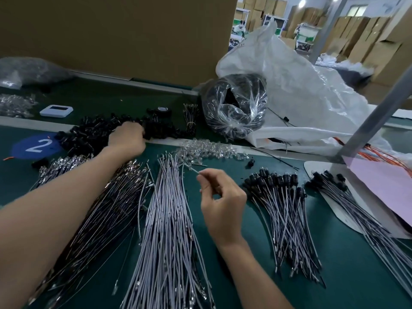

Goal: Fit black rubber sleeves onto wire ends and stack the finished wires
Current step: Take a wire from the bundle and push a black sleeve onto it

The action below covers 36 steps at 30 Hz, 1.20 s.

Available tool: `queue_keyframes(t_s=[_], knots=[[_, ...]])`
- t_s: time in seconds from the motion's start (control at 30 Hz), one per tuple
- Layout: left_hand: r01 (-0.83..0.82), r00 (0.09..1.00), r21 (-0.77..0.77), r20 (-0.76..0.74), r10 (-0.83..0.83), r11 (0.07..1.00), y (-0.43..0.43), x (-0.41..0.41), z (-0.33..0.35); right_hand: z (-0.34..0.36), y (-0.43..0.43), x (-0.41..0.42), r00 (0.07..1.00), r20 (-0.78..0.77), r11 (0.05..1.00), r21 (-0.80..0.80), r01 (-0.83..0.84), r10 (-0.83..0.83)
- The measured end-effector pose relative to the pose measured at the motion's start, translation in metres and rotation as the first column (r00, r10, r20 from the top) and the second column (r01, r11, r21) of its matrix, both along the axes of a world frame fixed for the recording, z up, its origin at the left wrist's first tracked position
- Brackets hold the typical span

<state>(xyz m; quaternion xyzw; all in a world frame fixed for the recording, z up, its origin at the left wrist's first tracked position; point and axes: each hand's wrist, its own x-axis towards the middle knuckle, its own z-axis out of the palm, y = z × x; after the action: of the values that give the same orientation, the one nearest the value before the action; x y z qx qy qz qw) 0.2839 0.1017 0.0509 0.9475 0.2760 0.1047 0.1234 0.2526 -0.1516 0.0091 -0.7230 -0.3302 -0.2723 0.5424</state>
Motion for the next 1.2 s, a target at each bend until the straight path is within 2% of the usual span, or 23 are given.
queue_keyframes(t_s=[0.13, 0.33, 0.4, 0.43, 0.5, 0.57, 0.7, 0.87, 0.93, 1.03, 1.2], knots=[[0.008, 0.996, 0.037, 0.087, -0.011, 0.999, 0.005, 0.009, -0.004, -0.003, 0.002, -0.001, 0.999, -0.027, 0.999, -0.029, -0.043, 0.042], [-0.029, 0.995, 0.031, 0.097, 0.026, 0.999, -0.008, 0.008, -0.008, -0.003, 0.001, 0.001, 0.994, -0.101, 0.999, -0.007, -0.044, 0.043], [-0.020, 0.966, -0.105, 0.256, 0.047, 0.994, -0.021, 0.003, -0.003, -0.002, 0.000, 0.001, 0.988, -0.149, 0.999, 0.012, -0.045, 0.047], [-0.004, 0.926, -0.244, 0.365, 0.095, 0.970, -0.033, -0.003, 0.002, -0.001, 0.000, 0.002, 0.984, -0.172, 0.999, 0.024, -0.041, 0.045], [0.102, 0.827, -0.541, 0.513, 0.232, 0.835, -0.063, -0.021, 0.011, 0.001, -0.001, 0.004, 0.974, -0.221, 0.999, 0.037, -0.038, 0.045], [0.255, 0.771, -0.677, 0.573, 0.278, 0.690, -0.093, -0.042, 0.016, 0.002, -0.001, 0.004, 0.963, -0.263, 0.998, 0.047, -0.050, 0.061], [0.474, 0.709, -0.796, 0.598, 0.374, 0.375, -0.127, -0.079, 0.012, 0.008, -0.003, 0.002, 0.928, -0.346, 0.987, 0.130, -0.099, 0.139], [0.569, 0.706, -0.820, 0.524, 0.476, 0.058, -0.132, -0.096, -0.002, 0.016, -0.009, -0.003, 0.822, -0.470, 0.944, 0.228, -0.240, 0.323], [0.581, 0.702, -0.814, 0.493, 0.513, -0.013, -0.128, -0.096, -0.005, 0.018, -0.010, -0.005, 0.782, -0.500, 0.928, 0.236, -0.289, 0.371], [0.597, 0.700, -0.799, 0.479, 0.530, -0.067, -0.126, -0.096, -0.008, 0.022, -0.010, -0.006, 0.733, -0.533, 0.906, 0.263, -0.332, 0.423], [0.610, 0.694, -0.788, 0.474, 0.542, -0.091, -0.125, -0.094, -0.009, 0.025, -0.012, -0.007, 0.678, -0.575, 0.889, 0.263, -0.376, 0.457]])
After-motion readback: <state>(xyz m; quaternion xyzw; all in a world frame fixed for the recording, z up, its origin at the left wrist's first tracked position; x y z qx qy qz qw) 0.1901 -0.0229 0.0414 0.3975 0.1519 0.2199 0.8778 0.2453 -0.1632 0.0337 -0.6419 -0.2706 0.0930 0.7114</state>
